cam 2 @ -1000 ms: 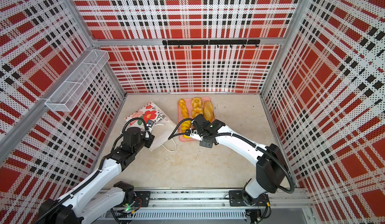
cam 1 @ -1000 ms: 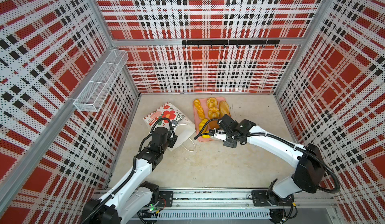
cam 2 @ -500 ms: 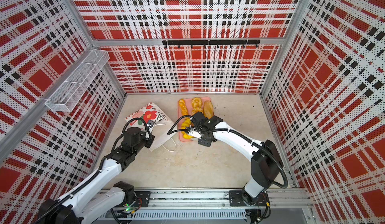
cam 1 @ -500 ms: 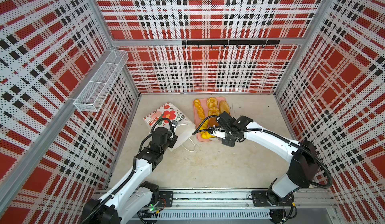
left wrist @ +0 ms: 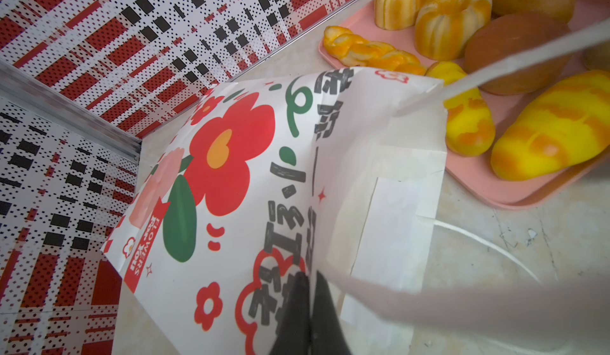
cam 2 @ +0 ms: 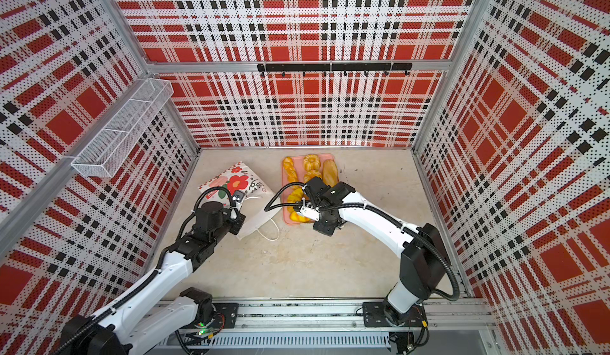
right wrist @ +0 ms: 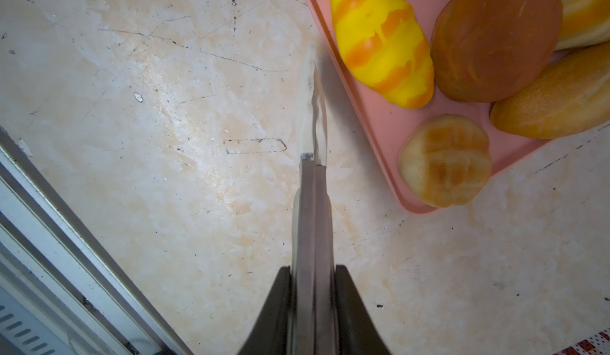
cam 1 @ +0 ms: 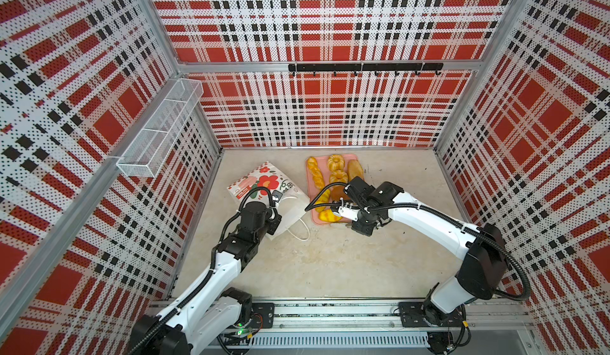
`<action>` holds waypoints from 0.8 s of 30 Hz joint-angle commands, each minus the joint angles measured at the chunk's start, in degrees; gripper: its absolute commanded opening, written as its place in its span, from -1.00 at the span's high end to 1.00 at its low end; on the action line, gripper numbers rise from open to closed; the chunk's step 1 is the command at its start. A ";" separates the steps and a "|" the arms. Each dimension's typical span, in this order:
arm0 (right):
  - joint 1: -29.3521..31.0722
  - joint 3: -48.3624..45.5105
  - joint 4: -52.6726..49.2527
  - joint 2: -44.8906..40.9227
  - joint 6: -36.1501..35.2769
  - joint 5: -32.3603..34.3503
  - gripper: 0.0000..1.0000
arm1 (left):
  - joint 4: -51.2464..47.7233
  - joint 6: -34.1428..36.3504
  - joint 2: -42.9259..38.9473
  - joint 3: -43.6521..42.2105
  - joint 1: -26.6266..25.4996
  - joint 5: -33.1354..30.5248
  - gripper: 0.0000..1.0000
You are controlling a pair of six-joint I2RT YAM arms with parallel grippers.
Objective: Take the fake bread out of the paper bag
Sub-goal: 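Nudge the yellow bread into place on the tray with the right tongs, then stand the paper bag upright with the left gripper while the right arm withdraws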
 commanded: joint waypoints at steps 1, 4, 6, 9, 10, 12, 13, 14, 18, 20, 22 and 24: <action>-0.80 2.29 1.55 -1.28 1.72 -0.50 1.00 | 0.10 0.04 -0.85 -0.18 -0.40 -0.34 1.00; -2.35 2.65 2.36 -0.87 3.11 -0.26 1.00 | 0.13 0.06 -0.84 -0.13 -0.49 -0.29 1.00; -3.44 2.61 2.92 -0.48 3.95 0.11 1.00 | 0.08 0.15 -0.97 -0.14 -0.54 -0.19 1.00; -4.00 2.41 3.17 0.04 4.51 1.25 1.00 | 0.26 0.16 -1.13 -0.35 -0.57 -0.46 1.00; -3.98 2.47 2.96 0.33 4.51 1.69 1.00 | 0.26 0.15 -1.19 -0.32 -0.58 -0.51 1.00; -4.03 2.33 2.75 0.48 4.94 2.47 1.00 | 0.26 0.29 -1.24 -0.36 -0.58 -0.39 1.00; -4.06 2.26 2.61 0.24 5.24 2.37 1.00 | 0.26 0.72 -1.49 -0.39 -0.58 0.27 1.00; -4.04 2.23 2.69 -0.30 5.83 2.35 1.00 | 0.28 1.25 -1.91 -0.49 -0.58 1.80 1.00; -4.01 0.06 5.46 -5.97 10.22 1.80 1.00 | -0.31 -1.40 -3.40 0.37 -0.27 3.48 1.00; -3.91 -1.84 8.34 -10.98 13.38 -0.74 1.00 | -3.45 -3.64 -2.98 3.11 0.63 2.94 1.00; -3.81 -5.05 13.36 -17.48 17.36 -2.04 1.00 | -6.79 -7.06 -1.81 7.27 1.15 0.68 1.00; -3.81 -8.89 18.66 -24.38 21.08 -2.67 1.00 | -11.55 -12.81 0.02 12.77 1.68 -2.40 1.00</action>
